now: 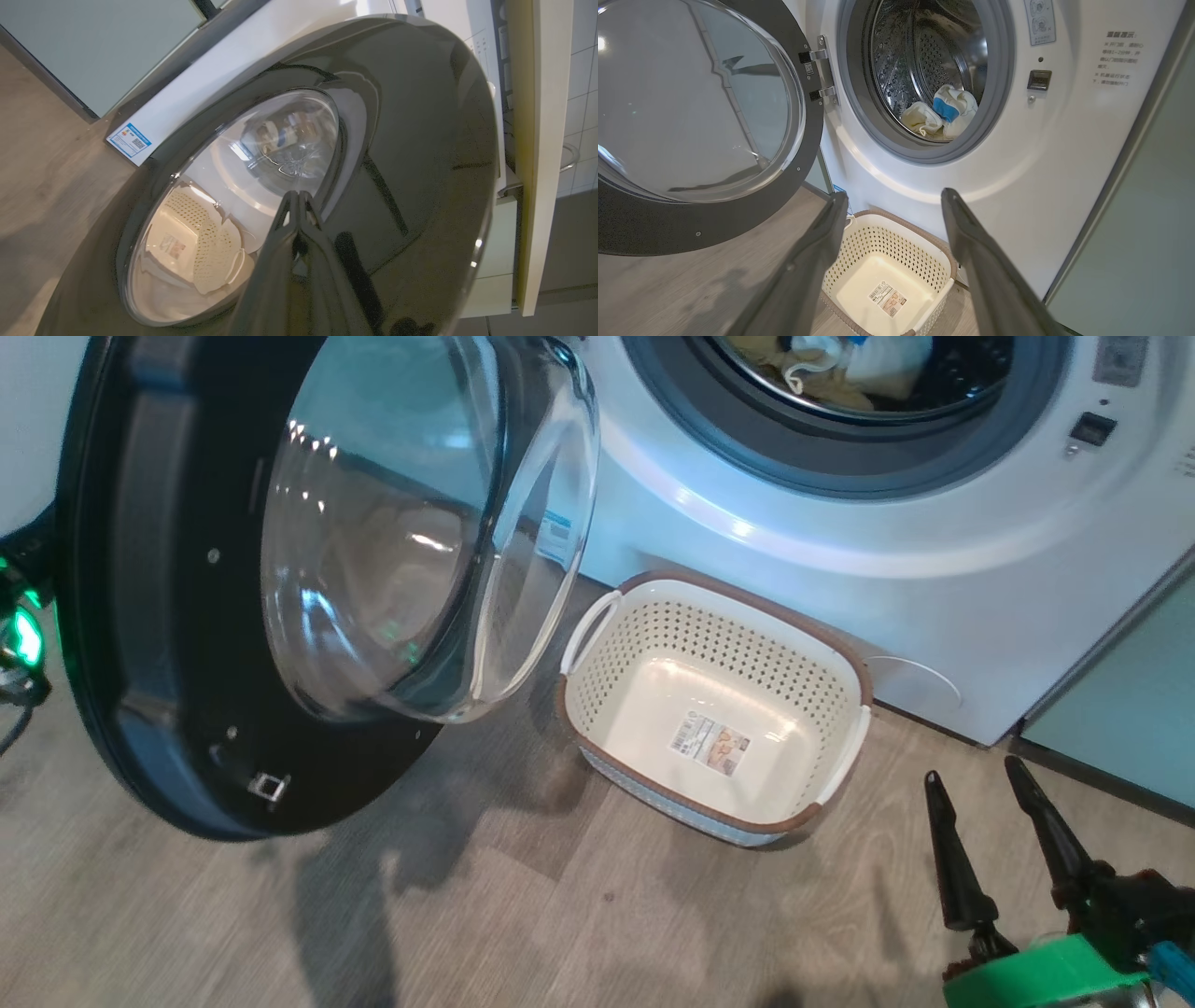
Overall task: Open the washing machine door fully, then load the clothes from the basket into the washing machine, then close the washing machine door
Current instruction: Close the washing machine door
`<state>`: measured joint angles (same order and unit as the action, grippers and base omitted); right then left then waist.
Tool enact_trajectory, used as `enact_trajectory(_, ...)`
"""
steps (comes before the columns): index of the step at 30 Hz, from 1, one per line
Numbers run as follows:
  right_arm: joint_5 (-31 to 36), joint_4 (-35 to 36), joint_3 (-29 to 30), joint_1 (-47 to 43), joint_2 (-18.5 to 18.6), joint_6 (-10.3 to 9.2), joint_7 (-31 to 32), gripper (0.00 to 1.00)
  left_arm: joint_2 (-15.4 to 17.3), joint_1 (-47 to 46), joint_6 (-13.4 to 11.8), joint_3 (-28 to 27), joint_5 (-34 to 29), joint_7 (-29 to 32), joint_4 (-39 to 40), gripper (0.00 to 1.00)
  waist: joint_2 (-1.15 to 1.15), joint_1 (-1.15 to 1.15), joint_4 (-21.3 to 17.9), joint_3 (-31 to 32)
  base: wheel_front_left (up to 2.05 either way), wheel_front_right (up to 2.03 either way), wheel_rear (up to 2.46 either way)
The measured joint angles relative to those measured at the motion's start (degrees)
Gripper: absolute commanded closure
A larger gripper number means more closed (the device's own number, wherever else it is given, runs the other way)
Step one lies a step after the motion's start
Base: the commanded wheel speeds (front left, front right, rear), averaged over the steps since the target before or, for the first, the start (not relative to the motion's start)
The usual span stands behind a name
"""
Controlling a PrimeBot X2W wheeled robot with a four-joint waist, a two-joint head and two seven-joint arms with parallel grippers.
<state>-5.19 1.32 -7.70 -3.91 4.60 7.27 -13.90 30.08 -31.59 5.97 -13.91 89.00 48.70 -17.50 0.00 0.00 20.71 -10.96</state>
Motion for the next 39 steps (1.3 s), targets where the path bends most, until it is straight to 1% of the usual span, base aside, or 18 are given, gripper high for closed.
enact_trajectory(6,-0.35,-0.51,-0.15,0.00,-1.04,0.00,-0.26,0.00,-1.10,2.07,-0.08,0.37,1.25,0.77,3.48,1.00,0.00,0.00,-2.26,0.62,0.00,0.00,0.00)
enact_trajectory(15,-0.78,-1.26,-0.15,0.01,-1.38,0.00,-0.47,0.00,-2.87,4.76,-0.02,1.30,1.15,0.70,7.54,1.00,0.00,0.00,-6.74,1.55,0.00,0.00,0.00)
enact_trajectory(27,-2.30,-0.68,-0.11,0.86,-1.66,0.00,-0.55,0.00,-5.69,5.62,0.01,1.79,1.34,0.42,8.43,1.00,0.00,0.00,-13.59,2.10,0.00,0.00,0.00)
enact_trajectory(32,-2.98,-0.64,-0.13,0.87,-1.69,0.00,-0.55,0.00,-6.51,5.46,0.46,2.76,1.34,0.11,9.32,1.00,0.00,0.00,-16.49,1.86,0.00,0.00,0.00)
enact_trajectory(39,-3.91,-0.40,-0.09,1.08,-1.74,0.00,-0.55,0.00,-7.94,3.87,0.49,3.26,1.30,-0.90,9.05,1.00,0.00,0.00,-20.55,1.33,0.00,0.00,0.00)
